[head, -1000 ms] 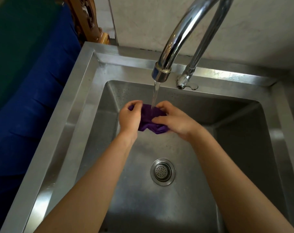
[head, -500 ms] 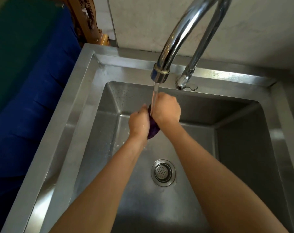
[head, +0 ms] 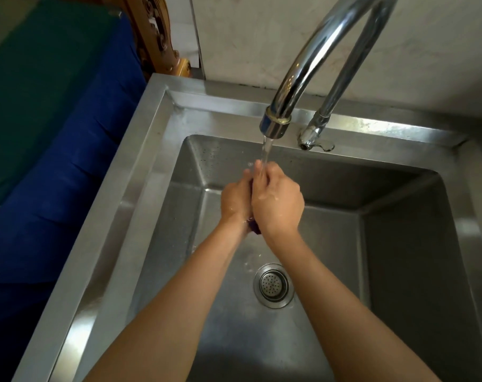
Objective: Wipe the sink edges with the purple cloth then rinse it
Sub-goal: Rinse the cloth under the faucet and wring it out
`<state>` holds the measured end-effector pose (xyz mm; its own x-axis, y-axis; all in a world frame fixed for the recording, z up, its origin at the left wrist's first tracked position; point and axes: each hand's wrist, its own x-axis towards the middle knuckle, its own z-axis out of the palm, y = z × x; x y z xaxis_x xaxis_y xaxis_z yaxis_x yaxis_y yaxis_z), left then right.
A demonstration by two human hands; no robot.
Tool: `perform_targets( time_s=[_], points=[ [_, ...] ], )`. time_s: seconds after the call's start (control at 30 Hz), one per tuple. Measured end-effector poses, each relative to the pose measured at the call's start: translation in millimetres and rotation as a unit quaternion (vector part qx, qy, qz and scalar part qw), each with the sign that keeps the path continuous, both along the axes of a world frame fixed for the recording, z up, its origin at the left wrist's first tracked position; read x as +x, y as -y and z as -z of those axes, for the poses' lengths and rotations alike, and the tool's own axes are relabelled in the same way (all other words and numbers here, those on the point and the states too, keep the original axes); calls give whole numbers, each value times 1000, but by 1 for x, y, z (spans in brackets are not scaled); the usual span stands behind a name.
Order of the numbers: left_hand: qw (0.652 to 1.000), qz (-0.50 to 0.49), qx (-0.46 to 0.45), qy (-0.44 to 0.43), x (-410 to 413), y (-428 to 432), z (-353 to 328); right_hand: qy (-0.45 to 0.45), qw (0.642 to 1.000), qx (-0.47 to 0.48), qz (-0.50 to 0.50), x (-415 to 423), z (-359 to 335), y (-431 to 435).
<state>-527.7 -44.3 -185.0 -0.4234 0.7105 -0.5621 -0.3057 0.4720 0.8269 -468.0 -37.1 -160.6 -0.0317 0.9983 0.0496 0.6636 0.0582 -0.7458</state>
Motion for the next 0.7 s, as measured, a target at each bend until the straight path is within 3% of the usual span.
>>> perform_targets(
  time_s=[0.07, 0.17, 0.27, 0.37, 0.47, 0.6, 0.7],
  points=[
    [999, -25, -15, 28, 6, -1, 2, 20, 999, -42, 16, 3, 3, -17],
    [999, -26, -14, -40, 5, 1, 3, -7, 997, -82, 4, 6, 11, -29],
    [997, 17, -2, -70, -2, 6, 3, -17, 995, -102, -7, 13, 19, -34],
    [993, 69, 10, -100, -9, 12, 8, -62, 977, -205, 10, 19, 18, -41],
    [987, 122, 47, -91, -21, 20, 13, -133, 928, -346, -18, 31, 8, -46],
    [976, 183, 102, -62, -34, 27, 11, -386, 809, -431, -107, 50, 0, -46],
    [972, 207, 88, -66, -38, 27, 12, -423, 791, -426, -117, 52, -6, -41]
  ],
)
